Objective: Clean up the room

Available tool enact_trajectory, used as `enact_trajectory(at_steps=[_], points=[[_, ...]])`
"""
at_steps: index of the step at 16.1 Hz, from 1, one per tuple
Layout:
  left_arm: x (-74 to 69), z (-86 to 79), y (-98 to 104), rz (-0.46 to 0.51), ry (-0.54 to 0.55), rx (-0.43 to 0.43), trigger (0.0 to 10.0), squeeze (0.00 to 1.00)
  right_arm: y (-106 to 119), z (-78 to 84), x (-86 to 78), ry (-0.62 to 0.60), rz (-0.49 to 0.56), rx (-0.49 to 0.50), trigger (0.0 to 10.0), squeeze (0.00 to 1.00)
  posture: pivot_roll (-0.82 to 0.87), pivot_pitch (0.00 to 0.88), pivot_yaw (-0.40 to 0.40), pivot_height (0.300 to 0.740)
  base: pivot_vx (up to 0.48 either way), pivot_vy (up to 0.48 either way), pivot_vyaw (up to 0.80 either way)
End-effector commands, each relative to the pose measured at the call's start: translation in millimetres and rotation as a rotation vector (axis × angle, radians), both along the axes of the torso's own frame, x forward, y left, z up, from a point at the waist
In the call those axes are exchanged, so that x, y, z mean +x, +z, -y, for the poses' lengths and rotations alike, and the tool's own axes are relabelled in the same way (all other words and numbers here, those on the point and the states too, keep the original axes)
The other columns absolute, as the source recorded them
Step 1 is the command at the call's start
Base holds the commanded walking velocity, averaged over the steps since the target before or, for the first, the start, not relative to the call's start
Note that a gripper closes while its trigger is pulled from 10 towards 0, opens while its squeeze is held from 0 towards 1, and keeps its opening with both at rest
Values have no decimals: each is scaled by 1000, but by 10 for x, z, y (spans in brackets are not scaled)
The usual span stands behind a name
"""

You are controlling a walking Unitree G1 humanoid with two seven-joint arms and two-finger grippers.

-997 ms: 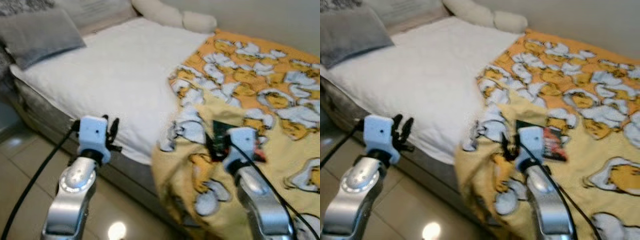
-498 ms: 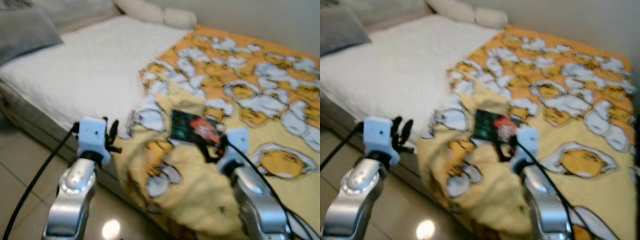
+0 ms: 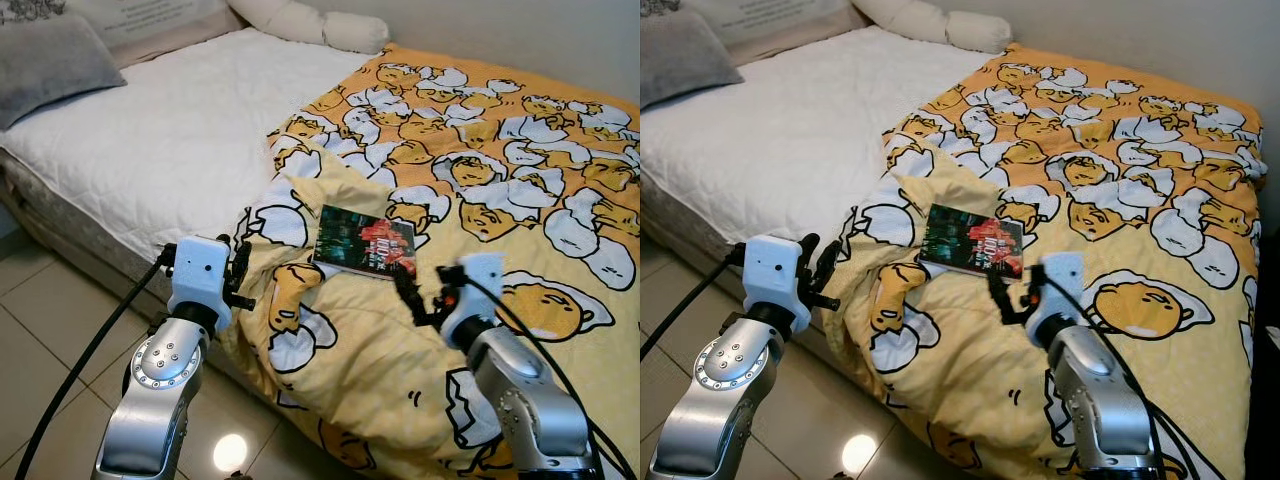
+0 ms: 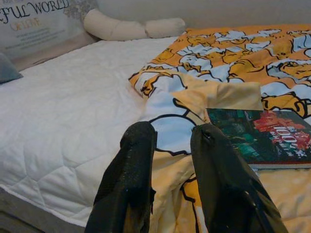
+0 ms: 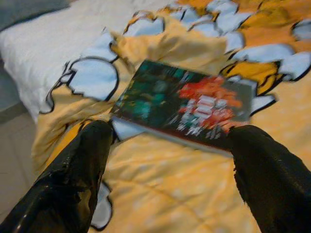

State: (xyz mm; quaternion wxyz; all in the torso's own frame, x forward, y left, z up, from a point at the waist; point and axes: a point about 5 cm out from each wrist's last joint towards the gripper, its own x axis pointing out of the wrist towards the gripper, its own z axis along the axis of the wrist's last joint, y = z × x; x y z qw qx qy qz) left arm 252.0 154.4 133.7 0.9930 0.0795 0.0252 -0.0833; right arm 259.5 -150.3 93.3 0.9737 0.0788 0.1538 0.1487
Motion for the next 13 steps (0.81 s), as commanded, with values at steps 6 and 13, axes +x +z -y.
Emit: enact_trajectory(at_steps=[6, 13], points=[[-10, 62, 26, -14, -72, -9, 10000, 0, -105, -349, 278, 59, -248, 352, 10000, 0, 26, 0, 1, 740, 0, 0, 0], [-2, -103, 107, -99, -304, 70, 10000, 0, -267, -669, 716, 1, -474, 692, 10000, 0, 76, 71, -21, 740, 0, 0, 0]])
